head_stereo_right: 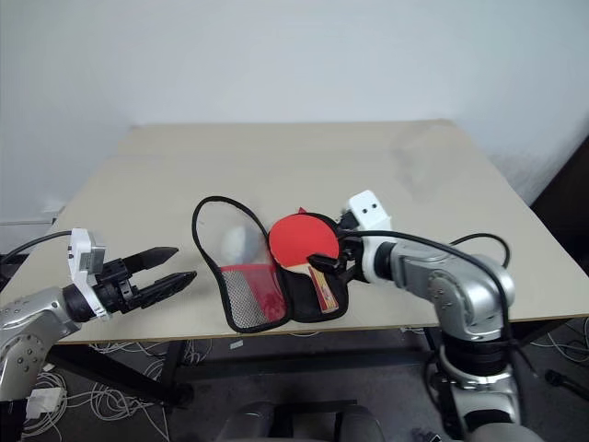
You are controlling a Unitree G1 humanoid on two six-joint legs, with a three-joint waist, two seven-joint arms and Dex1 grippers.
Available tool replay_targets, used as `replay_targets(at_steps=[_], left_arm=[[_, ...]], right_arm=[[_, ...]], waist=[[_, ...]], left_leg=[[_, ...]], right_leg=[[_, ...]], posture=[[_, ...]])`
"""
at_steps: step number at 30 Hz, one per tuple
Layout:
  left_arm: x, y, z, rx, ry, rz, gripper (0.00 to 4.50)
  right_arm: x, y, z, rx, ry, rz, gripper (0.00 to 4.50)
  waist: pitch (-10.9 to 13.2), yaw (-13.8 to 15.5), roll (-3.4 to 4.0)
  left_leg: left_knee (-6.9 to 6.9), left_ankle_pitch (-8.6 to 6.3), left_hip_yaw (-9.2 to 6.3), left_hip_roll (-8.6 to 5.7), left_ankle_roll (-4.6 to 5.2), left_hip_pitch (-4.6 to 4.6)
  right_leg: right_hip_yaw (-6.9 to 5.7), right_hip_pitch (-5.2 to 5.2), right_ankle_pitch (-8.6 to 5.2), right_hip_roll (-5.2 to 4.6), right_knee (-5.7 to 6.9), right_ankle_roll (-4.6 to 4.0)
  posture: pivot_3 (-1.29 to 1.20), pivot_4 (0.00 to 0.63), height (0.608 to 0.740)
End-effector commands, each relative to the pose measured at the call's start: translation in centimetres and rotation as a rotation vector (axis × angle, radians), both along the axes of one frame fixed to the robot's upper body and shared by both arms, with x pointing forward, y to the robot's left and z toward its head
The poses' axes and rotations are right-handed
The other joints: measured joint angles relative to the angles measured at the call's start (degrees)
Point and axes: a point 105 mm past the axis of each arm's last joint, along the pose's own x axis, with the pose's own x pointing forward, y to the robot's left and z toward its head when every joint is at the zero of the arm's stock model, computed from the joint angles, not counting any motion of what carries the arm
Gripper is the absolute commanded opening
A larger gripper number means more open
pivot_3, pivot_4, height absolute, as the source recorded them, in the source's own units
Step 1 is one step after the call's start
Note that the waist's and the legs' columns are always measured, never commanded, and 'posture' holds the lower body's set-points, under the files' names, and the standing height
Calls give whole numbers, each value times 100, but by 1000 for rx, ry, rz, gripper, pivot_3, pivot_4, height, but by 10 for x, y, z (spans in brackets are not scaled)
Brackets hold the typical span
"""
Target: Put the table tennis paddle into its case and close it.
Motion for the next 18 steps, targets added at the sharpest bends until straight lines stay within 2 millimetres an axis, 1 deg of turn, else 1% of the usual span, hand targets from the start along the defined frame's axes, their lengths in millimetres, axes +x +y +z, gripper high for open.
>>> replay_targets(at_steps=[1,3,6,7,8,9,11,13,15,16,18], left_arm=[[4,8,-1,-81,50,30,3927],[4,10,-7,-134,106,43,3323],[5,14,-25,-131,168,91,2277],[5,14,-28,-143,176,101,2071],[6,7,-28,-177,184,98,1639],[6,2,-28,-201,189,94,1338],[6,-14,-35,-221,211,59,653],[5,-23,-38,-220,220,40,29],[10,-43,-46,-181,221,19,29],[16,-61,-48,-152,225,3,29],[24,-88,-45,-121,227,-33,29]], right_arm=[[1,-8,12,-8,-84,78,4420],[3,-14,12,-30,-100,92,4420],[9,-22,16,-43,-119,85,4420],[11,-23,17,-44,-124,83,4420],[12,-23,18,-42,-128,83,4420],[12,-24,18,-40,-130,82,4420],[13,-22,19,-37,-134,86,4420],[14,-21,19,-36,-136,89,4420],[15,-18,20,-33,-140,91,4420],[16,-16,21,-30,-142,93,4420],[16,-13,22,-27,-143,98,4420]], waist=[[0,4,-2],[1,5,-3],[2,5,-4],[2,12,-5],[2,17,-7],[2,30,-8],[2,59,-9],[2,71,-10],[2,83,-10],[2,97,-11],[1,142,-11]], left_leg=[[10,-6,-2,0,10,0],[32,-18,-12,2,30,0],[60,-33,-13,4,51,-1],[64,-36,-13,4,55,-1],[66,-38,-13,3,57,-1],[68,-39,-14,3,58,-1],[71,-41,-15,1,60,-1],[72,-41,-17,0,60,-1],[72,-42,-17,0,58,-1],[72,-42,-18,-2,58,-1],[73,-42,-21,-8,58,-1]], right_leg=[[2,4,0,-1,0,1],[4,13,-3,-3,0,5],[7,25,-4,-7,0,8],[8,28,-4,-9,0,8],[8,28,-4,-13,-1,8],[9,29,-4,-17,-1,8],[11,30,-3,-29,-1,7],[11,30,-3,-33,0,6],[9,29,-3,-39,0,3],[7,29,-3,-44,0,3],[3,32,-3,-54,0,0]], posture=[[0,0,707],[0,0,707],[0,0,707],[0,0,707],[0,0,707],[0,0,707],[0,0,707],[0,0,707],[0,0,707],[0,0,707],[0,0,707]])
